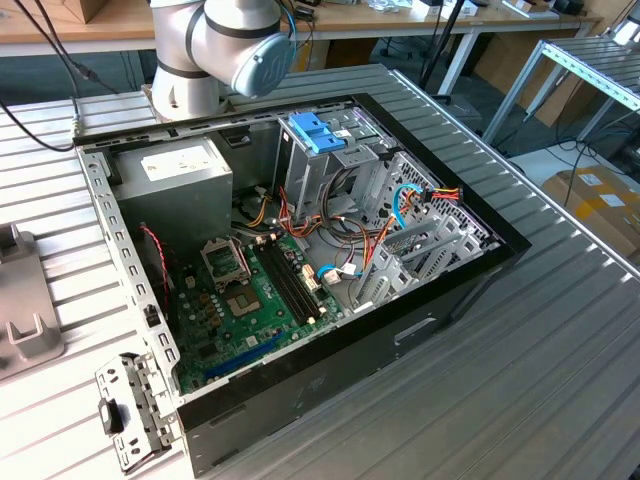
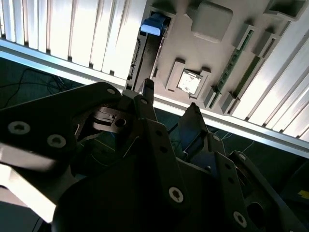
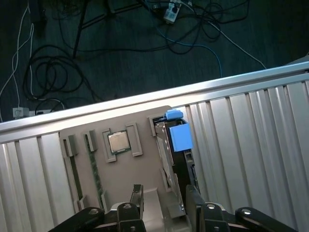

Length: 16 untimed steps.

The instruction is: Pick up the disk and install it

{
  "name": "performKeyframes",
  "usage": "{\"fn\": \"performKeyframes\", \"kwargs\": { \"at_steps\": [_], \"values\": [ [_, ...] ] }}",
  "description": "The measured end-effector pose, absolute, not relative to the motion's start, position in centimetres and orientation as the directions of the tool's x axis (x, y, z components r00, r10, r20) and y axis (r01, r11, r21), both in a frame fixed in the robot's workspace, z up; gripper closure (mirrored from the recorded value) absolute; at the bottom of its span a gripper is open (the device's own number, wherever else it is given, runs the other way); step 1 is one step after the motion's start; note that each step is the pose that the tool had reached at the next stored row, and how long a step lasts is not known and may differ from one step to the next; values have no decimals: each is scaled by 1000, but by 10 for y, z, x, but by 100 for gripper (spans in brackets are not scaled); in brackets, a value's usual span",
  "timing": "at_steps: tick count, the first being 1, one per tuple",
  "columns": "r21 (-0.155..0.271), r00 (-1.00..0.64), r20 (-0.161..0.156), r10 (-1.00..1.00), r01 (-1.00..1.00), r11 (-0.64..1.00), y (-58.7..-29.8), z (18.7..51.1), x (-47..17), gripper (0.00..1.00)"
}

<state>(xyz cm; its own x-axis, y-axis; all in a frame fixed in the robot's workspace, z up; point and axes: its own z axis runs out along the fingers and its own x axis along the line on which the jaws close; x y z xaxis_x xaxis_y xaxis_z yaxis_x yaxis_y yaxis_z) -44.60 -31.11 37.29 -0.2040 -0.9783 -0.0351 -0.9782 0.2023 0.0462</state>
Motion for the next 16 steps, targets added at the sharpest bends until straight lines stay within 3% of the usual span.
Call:
{"fn": "performKeyframes", "kwargs": {
  "at_steps": [10,16],
  "values": [
    [46,-45,-35,-998,-998,44,-307,370,-447,52],
    [46,-34,-43,-998,-998,32,-305,368,-454,52]
  ]
}}
